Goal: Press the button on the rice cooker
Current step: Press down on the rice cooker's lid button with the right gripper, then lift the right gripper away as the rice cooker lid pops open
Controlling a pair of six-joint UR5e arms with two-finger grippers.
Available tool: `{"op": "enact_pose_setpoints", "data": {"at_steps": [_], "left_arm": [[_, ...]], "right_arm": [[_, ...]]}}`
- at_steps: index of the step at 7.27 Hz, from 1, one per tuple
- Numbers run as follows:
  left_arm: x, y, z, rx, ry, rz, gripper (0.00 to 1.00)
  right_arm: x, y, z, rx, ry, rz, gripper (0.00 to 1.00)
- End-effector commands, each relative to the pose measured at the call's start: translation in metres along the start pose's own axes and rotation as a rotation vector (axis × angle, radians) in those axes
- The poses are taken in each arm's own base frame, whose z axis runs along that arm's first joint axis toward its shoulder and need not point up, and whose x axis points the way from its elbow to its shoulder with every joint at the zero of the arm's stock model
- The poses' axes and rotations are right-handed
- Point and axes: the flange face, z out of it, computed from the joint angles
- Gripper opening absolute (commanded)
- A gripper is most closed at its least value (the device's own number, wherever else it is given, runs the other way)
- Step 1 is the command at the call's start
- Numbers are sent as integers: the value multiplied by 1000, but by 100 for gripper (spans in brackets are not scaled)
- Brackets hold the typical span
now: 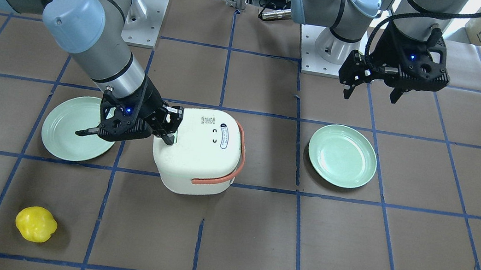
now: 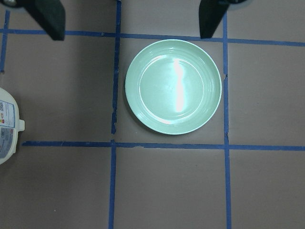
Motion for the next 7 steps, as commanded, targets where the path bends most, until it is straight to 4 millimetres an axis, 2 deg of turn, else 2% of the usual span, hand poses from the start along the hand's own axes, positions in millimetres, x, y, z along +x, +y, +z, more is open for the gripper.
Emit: {"op": "enact_pose_setpoints", "data": {"at_steps": [1, 3, 5, 6, 7], "left_arm": [[0, 0, 0, -1, 0, -1, 100], [0, 0, 1, -1, 0, -1, 100], [0, 0, 1, -1, 0, -1, 100], [0, 0, 0, 0, 0, -1, 100], [0, 0, 0, 0, 0, -1, 100]], "right_arm": [[-1, 8, -24, 34, 79, 2, 72], [-11, 32, -65, 20, 138, 18, 99], [-23, 52, -127, 37, 176, 31, 99], [-17, 53, -157, 50, 243, 52, 99], [-23, 63, -193, 50, 283, 61, 99]]}}
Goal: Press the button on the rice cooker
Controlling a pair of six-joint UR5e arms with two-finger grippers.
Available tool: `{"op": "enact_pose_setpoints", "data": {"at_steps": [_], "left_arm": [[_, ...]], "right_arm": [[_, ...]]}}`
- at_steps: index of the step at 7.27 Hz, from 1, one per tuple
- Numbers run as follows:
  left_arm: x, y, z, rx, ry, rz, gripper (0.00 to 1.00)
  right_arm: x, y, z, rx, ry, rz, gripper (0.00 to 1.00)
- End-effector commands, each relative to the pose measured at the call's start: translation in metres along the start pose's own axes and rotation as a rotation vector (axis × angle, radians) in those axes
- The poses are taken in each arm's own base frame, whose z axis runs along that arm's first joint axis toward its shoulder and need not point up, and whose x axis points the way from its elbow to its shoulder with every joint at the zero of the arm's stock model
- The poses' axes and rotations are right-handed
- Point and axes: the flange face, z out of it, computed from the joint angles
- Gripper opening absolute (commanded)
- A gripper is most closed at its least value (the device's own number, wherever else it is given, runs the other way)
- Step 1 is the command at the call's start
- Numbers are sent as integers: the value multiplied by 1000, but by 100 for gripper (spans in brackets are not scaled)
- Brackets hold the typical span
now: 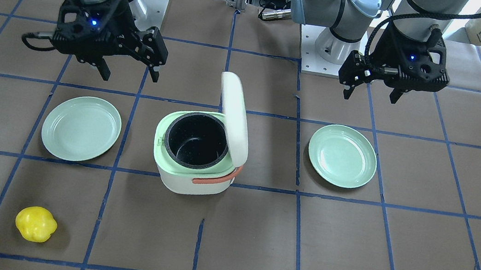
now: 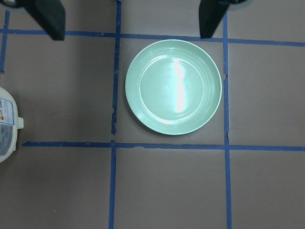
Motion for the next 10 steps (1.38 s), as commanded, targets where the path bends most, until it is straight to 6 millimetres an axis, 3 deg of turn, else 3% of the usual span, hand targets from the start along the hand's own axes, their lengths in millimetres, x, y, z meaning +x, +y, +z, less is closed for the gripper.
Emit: {"op": "enact_pose_setpoints", "data": {"at_steps": [1, 3, 5, 6, 10], "left_arm": [[0, 0, 0, 1, 0, 0, 100], [0, 0, 0, 1, 0, 0, 100], [0, -1, 0, -1, 0, 0, 100], [0, 0, 0, -1, 0, 0, 100], [0, 0, 0, -1, 0, 0, 100]], "right_arm": [[9, 14, -72, 3, 57, 27, 99], [37, 6, -61, -29, 55, 89, 97], [60, 17, 0, -94, 50, 125, 94], [62, 16, 13, -63, 54, 122, 95], [61, 15, 7, -49, 53, 124, 98]]}}
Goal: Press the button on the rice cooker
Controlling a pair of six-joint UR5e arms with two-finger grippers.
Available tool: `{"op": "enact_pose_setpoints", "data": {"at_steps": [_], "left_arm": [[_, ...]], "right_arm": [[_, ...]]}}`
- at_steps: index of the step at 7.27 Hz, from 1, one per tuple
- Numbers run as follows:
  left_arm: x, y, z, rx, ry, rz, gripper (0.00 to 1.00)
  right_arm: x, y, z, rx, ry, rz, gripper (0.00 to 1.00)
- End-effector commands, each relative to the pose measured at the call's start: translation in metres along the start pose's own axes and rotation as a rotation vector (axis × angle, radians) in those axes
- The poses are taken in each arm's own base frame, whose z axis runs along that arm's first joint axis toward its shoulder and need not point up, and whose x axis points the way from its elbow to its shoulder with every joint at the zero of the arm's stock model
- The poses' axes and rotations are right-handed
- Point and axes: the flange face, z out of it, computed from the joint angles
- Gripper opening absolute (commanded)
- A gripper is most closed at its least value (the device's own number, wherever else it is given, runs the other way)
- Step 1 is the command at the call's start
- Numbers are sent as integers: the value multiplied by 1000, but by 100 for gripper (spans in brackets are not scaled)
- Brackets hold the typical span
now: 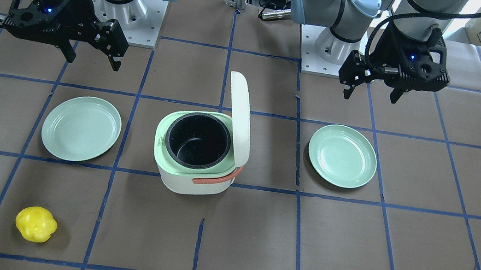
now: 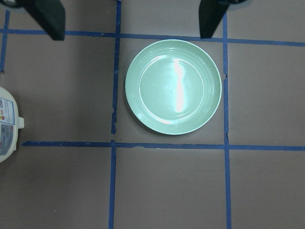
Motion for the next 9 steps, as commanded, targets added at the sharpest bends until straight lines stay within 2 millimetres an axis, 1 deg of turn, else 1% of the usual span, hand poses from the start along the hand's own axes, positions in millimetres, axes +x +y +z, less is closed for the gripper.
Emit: {"op": "enact_pose_setpoints", "data": {"at_steps": [1, 3, 4, 5, 6, 8, 9], "left_arm": [[0, 0, 0, 1, 0, 1, 100], [0, 0, 1, -1, 0, 0, 100], [0, 0, 0, -1, 0, 0, 100], [0, 0, 1, -2, 0, 0, 100], [0, 0, 0, 1, 0, 0, 100], [0, 0, 0, 1, 0, 1, 100], [0, 0, 0, -1, 0, 0, 100]], "right_arm": [[-1, -2, -7, 15, -2, -2, 98], [-2, -5, -8, 15, 3, -4, 98], [-3, -23, -15, 24, -2, -1, 98], [-7, -35, -20, 31, 2, -10, 98], [-8, -36, -20, 31, 5, -11, 98], [-9, -38, -29, 48, 7, -21, 98], [-8, -37, -29, 47, 13, -24, 97]]}}
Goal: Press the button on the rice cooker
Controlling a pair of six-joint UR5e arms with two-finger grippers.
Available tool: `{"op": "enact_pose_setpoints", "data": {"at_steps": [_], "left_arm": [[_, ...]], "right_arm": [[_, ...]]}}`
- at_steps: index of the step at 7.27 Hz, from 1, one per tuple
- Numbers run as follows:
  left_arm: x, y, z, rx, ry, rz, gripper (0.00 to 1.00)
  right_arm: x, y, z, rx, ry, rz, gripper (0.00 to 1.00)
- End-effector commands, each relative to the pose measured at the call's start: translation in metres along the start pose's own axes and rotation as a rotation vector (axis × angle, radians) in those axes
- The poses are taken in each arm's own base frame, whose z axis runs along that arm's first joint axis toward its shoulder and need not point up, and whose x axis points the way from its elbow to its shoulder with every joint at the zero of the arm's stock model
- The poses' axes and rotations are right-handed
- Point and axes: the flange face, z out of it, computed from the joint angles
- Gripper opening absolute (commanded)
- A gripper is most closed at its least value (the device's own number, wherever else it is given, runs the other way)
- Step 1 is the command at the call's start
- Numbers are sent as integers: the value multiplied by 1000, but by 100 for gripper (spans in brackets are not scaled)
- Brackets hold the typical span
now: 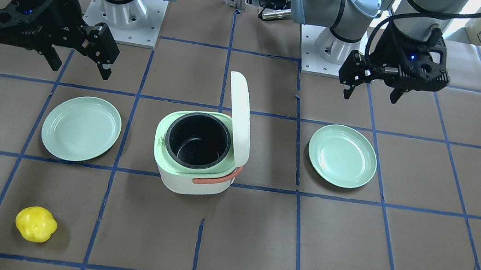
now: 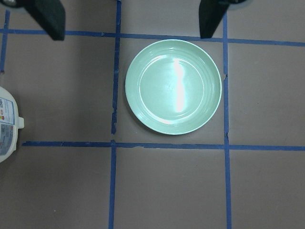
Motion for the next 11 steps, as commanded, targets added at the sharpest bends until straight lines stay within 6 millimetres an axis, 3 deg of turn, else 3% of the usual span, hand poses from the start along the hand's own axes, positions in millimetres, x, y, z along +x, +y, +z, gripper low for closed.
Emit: {"op": "enact_pose_setpoints", "data": {"at_steps": [1, 11], "left_arm": [[0, 0, 0, -1, 0, -1, 100], [0, 0, 1, -1, 0, -1, 100]], "right_arm": [[4, 1, 0, -2, 41, -2, 97], [7, 9, 11, -43, 60, -13, 94]]}}
